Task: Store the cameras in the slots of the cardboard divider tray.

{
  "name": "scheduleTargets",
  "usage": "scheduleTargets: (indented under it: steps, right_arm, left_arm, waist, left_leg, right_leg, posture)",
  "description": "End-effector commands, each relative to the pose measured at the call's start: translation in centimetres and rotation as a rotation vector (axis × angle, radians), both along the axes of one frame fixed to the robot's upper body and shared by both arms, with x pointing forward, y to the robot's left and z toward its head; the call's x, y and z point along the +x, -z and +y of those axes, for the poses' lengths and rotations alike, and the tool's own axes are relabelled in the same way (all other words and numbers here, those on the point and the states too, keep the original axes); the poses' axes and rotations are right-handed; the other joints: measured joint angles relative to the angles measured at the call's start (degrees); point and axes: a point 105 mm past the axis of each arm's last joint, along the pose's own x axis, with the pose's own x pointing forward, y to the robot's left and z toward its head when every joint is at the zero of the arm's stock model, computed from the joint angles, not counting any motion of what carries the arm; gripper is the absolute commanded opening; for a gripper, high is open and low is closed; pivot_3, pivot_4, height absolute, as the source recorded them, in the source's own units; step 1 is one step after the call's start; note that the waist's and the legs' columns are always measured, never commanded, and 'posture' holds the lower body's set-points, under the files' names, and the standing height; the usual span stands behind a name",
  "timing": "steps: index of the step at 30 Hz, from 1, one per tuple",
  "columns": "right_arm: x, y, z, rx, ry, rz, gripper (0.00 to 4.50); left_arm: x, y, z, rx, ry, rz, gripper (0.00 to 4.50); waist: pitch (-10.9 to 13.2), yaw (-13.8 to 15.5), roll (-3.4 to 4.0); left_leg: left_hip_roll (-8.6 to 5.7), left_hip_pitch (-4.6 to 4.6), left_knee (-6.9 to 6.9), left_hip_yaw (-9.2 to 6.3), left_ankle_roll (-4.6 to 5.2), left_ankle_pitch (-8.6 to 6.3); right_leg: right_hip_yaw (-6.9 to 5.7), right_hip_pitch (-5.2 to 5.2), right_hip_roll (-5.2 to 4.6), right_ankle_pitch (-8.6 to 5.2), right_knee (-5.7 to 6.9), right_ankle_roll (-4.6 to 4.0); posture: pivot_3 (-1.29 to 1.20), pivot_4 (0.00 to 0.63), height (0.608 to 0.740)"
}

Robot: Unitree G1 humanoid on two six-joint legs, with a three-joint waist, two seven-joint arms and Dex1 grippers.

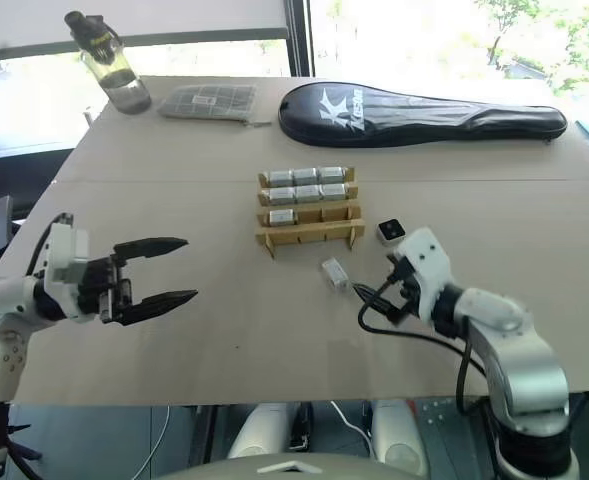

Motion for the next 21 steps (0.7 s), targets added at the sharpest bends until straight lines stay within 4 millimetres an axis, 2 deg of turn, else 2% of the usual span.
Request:
scheduleTargets:
  steps: [1,5,8,21]
  right_arm:
    - [0.1,-0.4,0.6,0.028,0.079,-0.049,4.45]
    - [-0.7,-0.6,3.8,0.161,0.034,-0.007,4.45]
    - [-0.9,-0.5,5.1,0.199,0.035,0.013,4.45]
    - [0.3,-0.5,7.0,0.19,0.001,-0.018,4.45]
  left_arm:
    - [0.3,-0.5,-0.3,0.023,0.044,-0.026,4.5]
    - [0.8,-0.8,-0.6,0.031,0.076,-0.032,4.5]
    - [1.1,-0.9,-0.5,0.045,0.089,-0.035,4.5]
    - [1.6,-1.2,-0.2,0.064,0.108,-0.049,4.5]
  waist:
    - [-0.1,-0.2,-0.09]
    - [-0.1,-0.1,-0.15]
    - [-0.1,-0.1,-0.21]
    - [-0.2,-0.1,-0.27]
  left_leg:
    - [0.0,0.04,0.0,0.03,0.0,0.0]
    - [0.23,0.19,0.0,-0.02,-0.01,0.0]
    - [0.32,0.18,-0.01,-0.03,-0.01,0.01]
    - [0.32,0.1,0.0,-0.01,-0.02,0.0]
  right_leg:
    - [0.02,0.0,0.01,-0.05,0.01,0.08]
    - [0.08,0.09,0.35,-0.1,0.03,0.14]
    - [0.07,0.09,0.43,0.01,0.03,-0.06]
    - [0.07,0.08,0.43,0.0,-0.09,-0.05]
  posture:
    - [0.0,0.15,0.74]
    - [0.0,0.15,0.74]
    - [0.0,0.15,0.74]
    - [0.0,0.15,0.74]
